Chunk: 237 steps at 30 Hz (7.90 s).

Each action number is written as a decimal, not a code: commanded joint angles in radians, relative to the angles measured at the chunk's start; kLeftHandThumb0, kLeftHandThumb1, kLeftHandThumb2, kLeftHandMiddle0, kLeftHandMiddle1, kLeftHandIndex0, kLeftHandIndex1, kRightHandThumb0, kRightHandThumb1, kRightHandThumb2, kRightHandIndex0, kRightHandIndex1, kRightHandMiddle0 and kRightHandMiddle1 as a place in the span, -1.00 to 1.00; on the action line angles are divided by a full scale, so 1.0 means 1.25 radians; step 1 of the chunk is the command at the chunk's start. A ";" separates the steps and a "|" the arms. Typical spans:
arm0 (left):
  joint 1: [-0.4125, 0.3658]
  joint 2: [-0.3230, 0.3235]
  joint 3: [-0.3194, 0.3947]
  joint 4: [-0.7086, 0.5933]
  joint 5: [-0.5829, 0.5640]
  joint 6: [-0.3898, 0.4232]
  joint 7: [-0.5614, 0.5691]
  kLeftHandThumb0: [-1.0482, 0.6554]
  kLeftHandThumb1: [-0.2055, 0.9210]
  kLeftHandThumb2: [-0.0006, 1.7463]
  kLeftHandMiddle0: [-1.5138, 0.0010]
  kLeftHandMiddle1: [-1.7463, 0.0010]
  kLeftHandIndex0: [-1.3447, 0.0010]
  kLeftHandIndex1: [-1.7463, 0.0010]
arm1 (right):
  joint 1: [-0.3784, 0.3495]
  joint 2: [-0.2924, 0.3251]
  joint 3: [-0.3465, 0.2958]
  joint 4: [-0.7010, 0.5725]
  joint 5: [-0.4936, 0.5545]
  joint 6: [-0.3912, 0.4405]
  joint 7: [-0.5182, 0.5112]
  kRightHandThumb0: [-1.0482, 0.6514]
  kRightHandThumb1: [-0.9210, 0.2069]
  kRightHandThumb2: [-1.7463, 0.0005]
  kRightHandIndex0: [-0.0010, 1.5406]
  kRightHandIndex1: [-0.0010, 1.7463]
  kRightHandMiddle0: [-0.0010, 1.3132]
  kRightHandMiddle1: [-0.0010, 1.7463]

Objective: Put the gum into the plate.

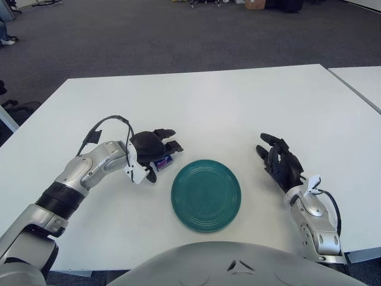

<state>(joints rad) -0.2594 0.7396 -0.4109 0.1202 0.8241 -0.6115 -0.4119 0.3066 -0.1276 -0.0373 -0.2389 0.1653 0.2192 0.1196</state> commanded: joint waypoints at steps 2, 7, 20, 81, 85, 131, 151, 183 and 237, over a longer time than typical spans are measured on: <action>-0.034 0.000 -0.005 0.031 -0.004 -0.020 0.017 -0.69 0.86 -1.00 0.67 0.97 1.00 -0.01 | 0.032 -0.001 -0.002 0.011 -0.003 0.042 -0.001 -0.68 -1.00 0.05 -0.51 -0.99 -1.00 -0.18; -0.046 -0.006 -0.010 0.067 0.005 -0.027 0.025 -0.65 0.84 -1.00 0.65 0.98 0.97 -0.05 | 0.041 0.000 -0.012 0.006 -0.001 0.029 0.000 -0.68 -1.00 0.06 -0.49 -0.99 -1.00 -0.19; -0.048 -0.010 -0.018 0.131 0.030 -0.011 0.062 -0.52 0.83 -1.00 0.63 0.98 0.96 -0.06 | 0.067 -0.025 -0.029 0.004 -0.021 -0.001 0.014 -0.72 -1.00 0.05 -0.48 -0.99 -1.00 -0.23; -0.068 0.008 -0.149 0.225 0.073 -0.041 0.117 -0.13 0.27 -0.10 0.39 0.96 0.88 -0.15 | 0.170 -0.027 -0.148 -0.030 0.004 -0.066 0.119 -0.64 -1.00 -0.03 -0.53 -0.99 -1.00 -0.16; -0.058 0.000 -0.150 0.209 0.040 -0.023 0.083 -0.05 0.25 -0.05 0.36 0.93 0.85 -0.15 | 0.178 -0.030 -0.155 -0.040 0.003 -0.061 0.128 -0.63 -1.00 -0.03 -0.55 -1.00 -1.00 -0.16; -0.010 -0.066 -0.156 0.212 -0.139 0.191 -0.053 0.27 -0.16 0.48 0.12 -0.82 0.21 -0.90 | 0.162 -0.030 -0.237 -0.084 0.052 0.003 0.220 -0.59 -1.00 0.01 -0.66 -1.00 -1.00 -0.21; -0.081 -0.061 -0.121 0.258 -0.143 0.182 -0.042 0.23 -0.34 0.64 0.09 -0.83 0.08 -0.97 | 0.158 -0.023 -0.222 -0.091 0.041 0.001 0.211 -0.55 -1.00 0.00 -0.63 -0.98 -1.00 -0.22; -0.022 0.056 0.164 -0.294 -0.378 0.401 -0.244 0.23 0.19 0.00 -0.02 -0.52 0.16 -0.56 | 0.134 -0.004 -0.156 -0.054 0.021 -0.036 0.163 -0.60 -1.00 -0.04 -0.57 -0.97 -1.00 -0.15; -0.023 -0.149 -0.018 -0.490 -0.395 0.600 -0.315 0.23 0.11 0.15 0.05 -0.70 0.20 -0.60 | 0.165 0.016 -0.071 -0.061 0.010 -0.086 0.091 -0.67 -1.00 0.01 -0.49 -0.97 -1.00 -0.07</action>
<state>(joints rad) -0.2863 0.5538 -0.4316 -0.5109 0.3234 0.1499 -0.8167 0.4271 -0.1231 -0.1402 -0.3226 0.1811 0.1188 0.2352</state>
